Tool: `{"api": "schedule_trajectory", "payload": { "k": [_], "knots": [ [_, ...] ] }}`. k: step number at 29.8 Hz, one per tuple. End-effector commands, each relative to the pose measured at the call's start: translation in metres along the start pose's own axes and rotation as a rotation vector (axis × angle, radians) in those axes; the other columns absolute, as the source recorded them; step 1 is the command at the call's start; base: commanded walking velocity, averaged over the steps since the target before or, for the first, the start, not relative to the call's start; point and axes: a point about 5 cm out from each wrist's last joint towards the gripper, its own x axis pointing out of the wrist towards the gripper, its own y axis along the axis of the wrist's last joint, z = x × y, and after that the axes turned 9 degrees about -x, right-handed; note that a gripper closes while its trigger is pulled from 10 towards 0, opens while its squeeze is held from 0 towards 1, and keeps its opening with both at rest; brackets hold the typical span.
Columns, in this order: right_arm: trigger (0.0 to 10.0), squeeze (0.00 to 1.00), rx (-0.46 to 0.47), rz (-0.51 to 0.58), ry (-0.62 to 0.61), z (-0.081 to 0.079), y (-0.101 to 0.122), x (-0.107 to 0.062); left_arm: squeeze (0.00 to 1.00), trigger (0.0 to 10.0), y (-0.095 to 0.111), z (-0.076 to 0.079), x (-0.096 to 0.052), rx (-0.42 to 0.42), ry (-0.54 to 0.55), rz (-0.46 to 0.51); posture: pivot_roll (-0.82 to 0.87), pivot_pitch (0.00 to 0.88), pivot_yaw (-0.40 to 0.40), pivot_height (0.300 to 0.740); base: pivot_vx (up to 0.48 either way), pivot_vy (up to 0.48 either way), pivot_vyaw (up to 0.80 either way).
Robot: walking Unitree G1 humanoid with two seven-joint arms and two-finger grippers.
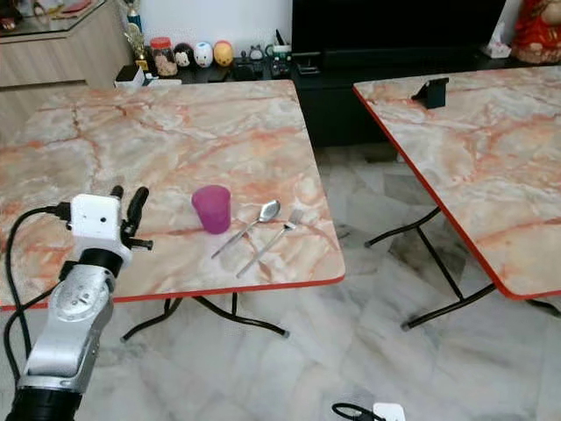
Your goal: Setting the table
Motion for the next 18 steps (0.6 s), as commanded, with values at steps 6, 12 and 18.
{"api": "schedule_trajectory", "payload": {
  "k": [6,12,18],
  "knots": [
    [10.0,0.00,0.000,-0.007,-0.009,0.0041,-0.0021,-0.0009,0.00,10.0,0.0015,-0.0003,0.0020,-0.016,-0.002,-0.003,-0.03,0.000,0.029,0.732,0.000,0.000,0.00],
    [10.0,0.00,-0.003,-0.008,-0.008,0.0043,-0.0019,-0.0008,0.00,10.0,-0.0007,0.0010,0.0022,-0.037,-0.012,-0.024,-0.03,0.000,0.027,0.732,0.000,0.000,0.00],
    [10.0,0.00,-0.003,-0.009,-0.009,0.0044,-0.0017,-0.0007,0.00,10.0,-0.0014,0.0026,0.0023,-0.038,-0.023,-0.028,-0.03,0.000,0.028,0.732,0.082,0.000,0.00]
  ]
}}
